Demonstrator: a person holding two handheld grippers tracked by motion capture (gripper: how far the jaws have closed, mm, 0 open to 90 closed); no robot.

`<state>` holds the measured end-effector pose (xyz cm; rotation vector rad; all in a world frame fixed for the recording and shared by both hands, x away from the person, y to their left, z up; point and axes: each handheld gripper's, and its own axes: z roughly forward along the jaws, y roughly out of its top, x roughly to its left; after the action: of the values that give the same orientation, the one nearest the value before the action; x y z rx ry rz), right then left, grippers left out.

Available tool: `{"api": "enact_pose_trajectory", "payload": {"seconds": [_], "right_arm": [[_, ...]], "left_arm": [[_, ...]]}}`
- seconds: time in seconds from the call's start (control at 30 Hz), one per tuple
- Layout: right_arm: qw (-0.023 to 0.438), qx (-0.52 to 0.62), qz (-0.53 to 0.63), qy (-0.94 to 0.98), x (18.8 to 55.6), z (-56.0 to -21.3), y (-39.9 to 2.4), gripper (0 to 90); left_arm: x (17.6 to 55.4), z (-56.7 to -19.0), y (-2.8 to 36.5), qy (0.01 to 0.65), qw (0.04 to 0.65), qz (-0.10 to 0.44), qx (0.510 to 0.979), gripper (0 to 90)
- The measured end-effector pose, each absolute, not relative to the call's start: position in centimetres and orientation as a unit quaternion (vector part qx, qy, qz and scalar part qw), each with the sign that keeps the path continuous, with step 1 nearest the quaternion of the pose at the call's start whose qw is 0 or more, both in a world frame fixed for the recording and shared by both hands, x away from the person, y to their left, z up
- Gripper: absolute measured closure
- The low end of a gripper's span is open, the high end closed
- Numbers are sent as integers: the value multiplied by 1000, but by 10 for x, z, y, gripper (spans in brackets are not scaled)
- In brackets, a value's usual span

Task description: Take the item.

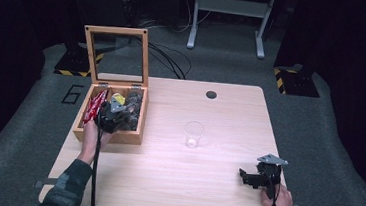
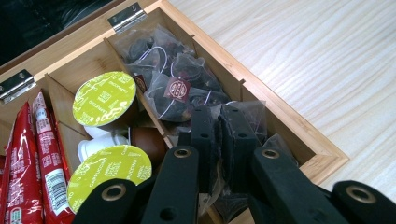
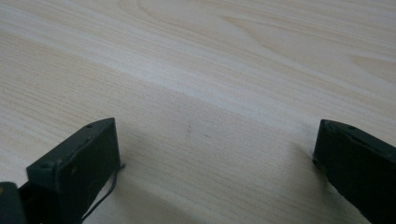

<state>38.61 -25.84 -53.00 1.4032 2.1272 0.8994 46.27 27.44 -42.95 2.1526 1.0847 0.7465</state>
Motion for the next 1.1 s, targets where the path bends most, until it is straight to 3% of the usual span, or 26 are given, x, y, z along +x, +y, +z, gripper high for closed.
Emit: {"api": "enact_pose_trajectory", "payload": {"seconds": [1.1], "right_arm": [[216, 510, 325, 767, 386, -530, -258, 0]], "left_arm": [[457, -384, 267, 395, 365, 278, 796, 844]]}}
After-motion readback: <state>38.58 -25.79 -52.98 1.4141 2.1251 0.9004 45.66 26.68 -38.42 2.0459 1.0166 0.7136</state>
